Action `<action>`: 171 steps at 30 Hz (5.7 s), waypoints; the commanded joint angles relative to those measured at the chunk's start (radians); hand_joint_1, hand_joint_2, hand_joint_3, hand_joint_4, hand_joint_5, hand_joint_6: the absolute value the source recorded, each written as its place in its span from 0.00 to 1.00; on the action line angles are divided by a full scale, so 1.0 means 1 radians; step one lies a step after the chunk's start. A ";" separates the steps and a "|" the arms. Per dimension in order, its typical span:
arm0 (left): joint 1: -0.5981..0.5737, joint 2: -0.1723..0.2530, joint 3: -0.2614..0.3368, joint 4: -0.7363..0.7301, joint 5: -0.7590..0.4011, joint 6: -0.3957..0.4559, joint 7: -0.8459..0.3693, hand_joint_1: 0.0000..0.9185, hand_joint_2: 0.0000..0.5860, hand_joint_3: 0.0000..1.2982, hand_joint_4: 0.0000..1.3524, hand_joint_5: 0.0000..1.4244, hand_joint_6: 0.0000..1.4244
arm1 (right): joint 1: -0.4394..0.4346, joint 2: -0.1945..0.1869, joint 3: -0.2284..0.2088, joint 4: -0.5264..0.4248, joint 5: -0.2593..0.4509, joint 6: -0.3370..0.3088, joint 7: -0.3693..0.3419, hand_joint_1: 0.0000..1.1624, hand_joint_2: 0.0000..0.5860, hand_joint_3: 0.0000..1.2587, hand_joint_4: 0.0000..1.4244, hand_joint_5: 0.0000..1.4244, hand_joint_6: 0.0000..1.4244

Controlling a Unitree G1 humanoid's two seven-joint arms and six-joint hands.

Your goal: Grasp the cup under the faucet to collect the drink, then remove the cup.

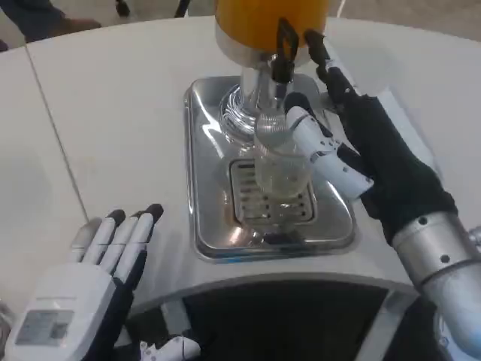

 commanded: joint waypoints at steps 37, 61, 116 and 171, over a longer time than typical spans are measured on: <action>0.003 -0.070 0.051 0.034 -0.040 -0.005 -0.020 0.00 0.21 0.00 0.00 0.00 0.03 | -0.343 -0.313 0.237 0.063 0.083 0.178 0.219 0.16 0.97 0.04 0.00 0.00 0.04; -0.210 -0.140 -0.004 0.109 -0.030 0.117 -0.038 0.08 0.12 0.00 0.00 0.00 0.00 | -0.433 -0.346 0.385 -0.026 -0.253 0.255 0.404 0.09 0.99 0.04 0.00 0.01 0.04; -0.531 -0.214 -0.159 0.436 -0.093 0.088 0.032 0.04 0.11 0.00 0.00 0.00 0.00 | 0.181 -0.432 0.044 -0.208 -0.262 -0.179 0.080 0.32 1.00 0.03 0.00 0.00 0.04; -0.876 -0.366 -0.234 0.904 -0.211 -0.063 0.180 0.19 0.09 0.00 0.00 0.03 0.05 | 0.540 -0.498 -0.188 -0.304 -0.235 -0.309 0.281 0.41 0.84 0.02 0.00 0.01 0.08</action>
